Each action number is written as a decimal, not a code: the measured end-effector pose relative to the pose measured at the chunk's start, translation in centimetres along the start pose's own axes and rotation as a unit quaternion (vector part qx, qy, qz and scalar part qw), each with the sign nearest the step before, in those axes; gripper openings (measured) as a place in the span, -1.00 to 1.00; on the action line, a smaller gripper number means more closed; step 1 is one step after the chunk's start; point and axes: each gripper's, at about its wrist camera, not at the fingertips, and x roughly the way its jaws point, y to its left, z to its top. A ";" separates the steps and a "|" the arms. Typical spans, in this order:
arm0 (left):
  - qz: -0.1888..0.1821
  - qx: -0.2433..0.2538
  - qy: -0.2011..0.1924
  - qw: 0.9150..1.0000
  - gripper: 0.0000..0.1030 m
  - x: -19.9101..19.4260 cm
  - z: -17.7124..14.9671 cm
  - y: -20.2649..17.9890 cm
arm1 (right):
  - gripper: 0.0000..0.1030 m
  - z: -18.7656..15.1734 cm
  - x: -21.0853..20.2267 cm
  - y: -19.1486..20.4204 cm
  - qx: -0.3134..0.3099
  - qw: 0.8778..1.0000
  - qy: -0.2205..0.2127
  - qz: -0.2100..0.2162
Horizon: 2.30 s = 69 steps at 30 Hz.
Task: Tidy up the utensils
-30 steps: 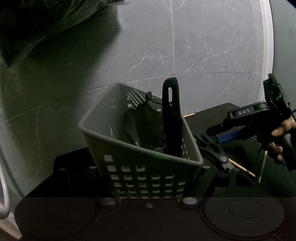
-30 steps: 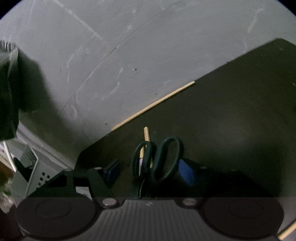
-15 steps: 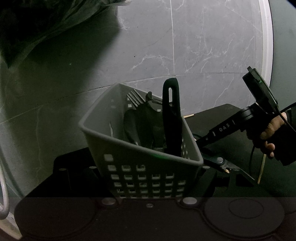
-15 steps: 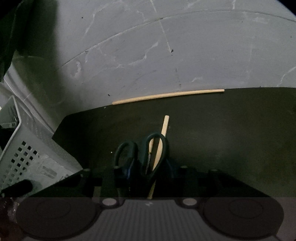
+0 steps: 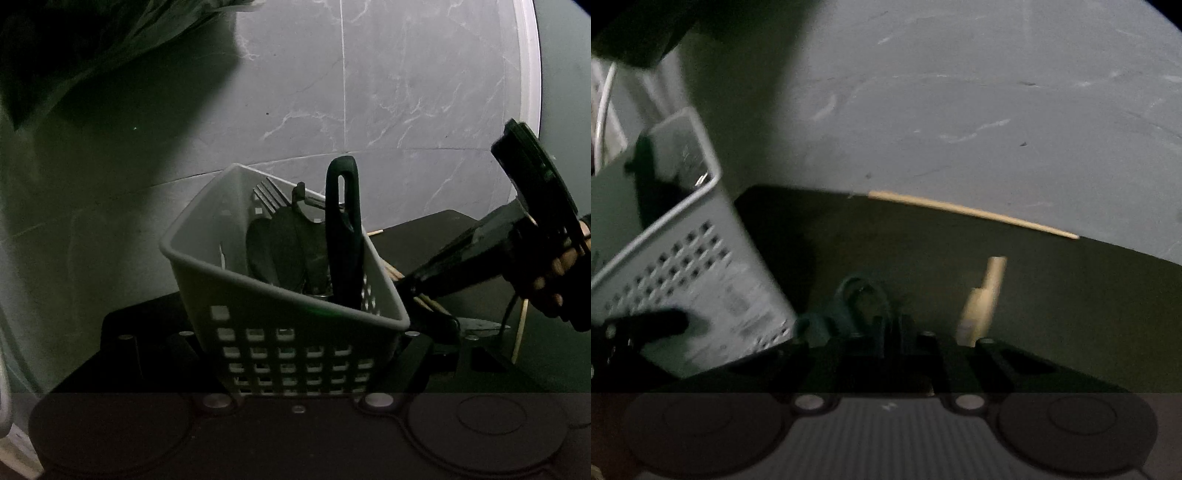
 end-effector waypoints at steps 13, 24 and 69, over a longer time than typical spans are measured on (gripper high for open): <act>-0.005 -0.001 -0.004 1.000 0.52 0.0 -0.4 0.4 | -0.86 -1.2 -2.2 1.2 0.023 0.999 -0.004 0.037; -0.009 -0.001 -0.006 1.000 0.51 0.0 -0.5 0.7 | -0.84 -3.1 -5.6 6.1 -0.017 0.998 -0.034 0.040; -0.030 -0.011 -0.013 0.999 0.49 -1.6 -1.8 0.8 | -0.83 4.6 -20.1 10.9 0.085 0.929 -0.357 0.045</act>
